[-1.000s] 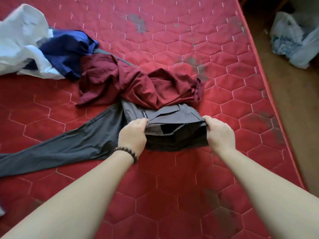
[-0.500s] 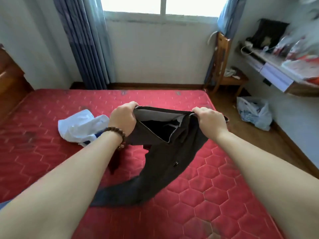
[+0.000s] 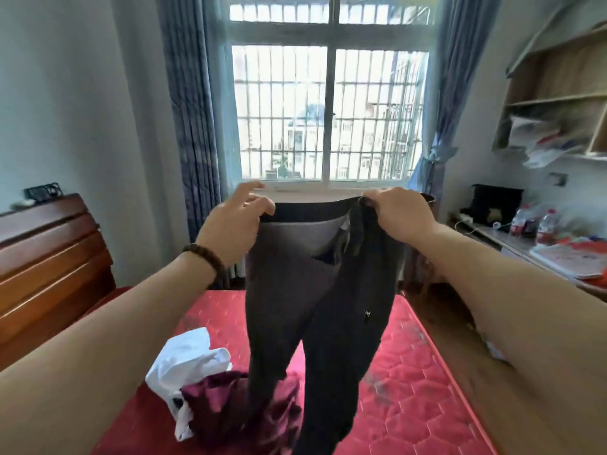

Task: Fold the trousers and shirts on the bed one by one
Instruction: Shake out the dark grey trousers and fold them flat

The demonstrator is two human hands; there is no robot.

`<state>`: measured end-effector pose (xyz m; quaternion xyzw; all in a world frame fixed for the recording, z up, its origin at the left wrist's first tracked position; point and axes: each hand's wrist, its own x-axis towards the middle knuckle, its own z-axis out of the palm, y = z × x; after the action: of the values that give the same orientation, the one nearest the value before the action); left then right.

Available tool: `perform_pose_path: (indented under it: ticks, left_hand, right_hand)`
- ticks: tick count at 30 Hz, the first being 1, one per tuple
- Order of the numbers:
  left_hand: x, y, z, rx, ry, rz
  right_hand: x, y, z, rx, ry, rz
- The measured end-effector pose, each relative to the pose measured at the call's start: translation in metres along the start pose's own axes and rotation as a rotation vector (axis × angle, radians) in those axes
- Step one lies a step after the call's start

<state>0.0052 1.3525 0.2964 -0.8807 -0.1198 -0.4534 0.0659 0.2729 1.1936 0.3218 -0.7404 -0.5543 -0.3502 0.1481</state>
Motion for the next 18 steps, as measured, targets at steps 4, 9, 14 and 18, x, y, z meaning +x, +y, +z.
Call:
perform_pose_path:
  ticks: [4,9,14,18]
  left_hand:
    - [-0.032,0.02,0.018,0.128,-0.32,0.132]
    - [-0.054,0.031,0.058,0.047,-0.591,-0.043]
    - [-0.026,0.025,0.052,-0.099,-0.392,-0.187]
    - [0.027,0.029,0.028,0.206,-0.437,-0.078]
  right_hand:
    - [-0.001,0.0,-0.007,-0.042,-0.03,-0.022]
    - [-0.004,0.006,-0.007,-0.095,-0.093,-0.069]
    - [-0.019,0.046,-0.007,-0.11,-0.116,-0.113]
    - [-0.04,0.07,-0.004,-0.097,-0.128,-0.114]
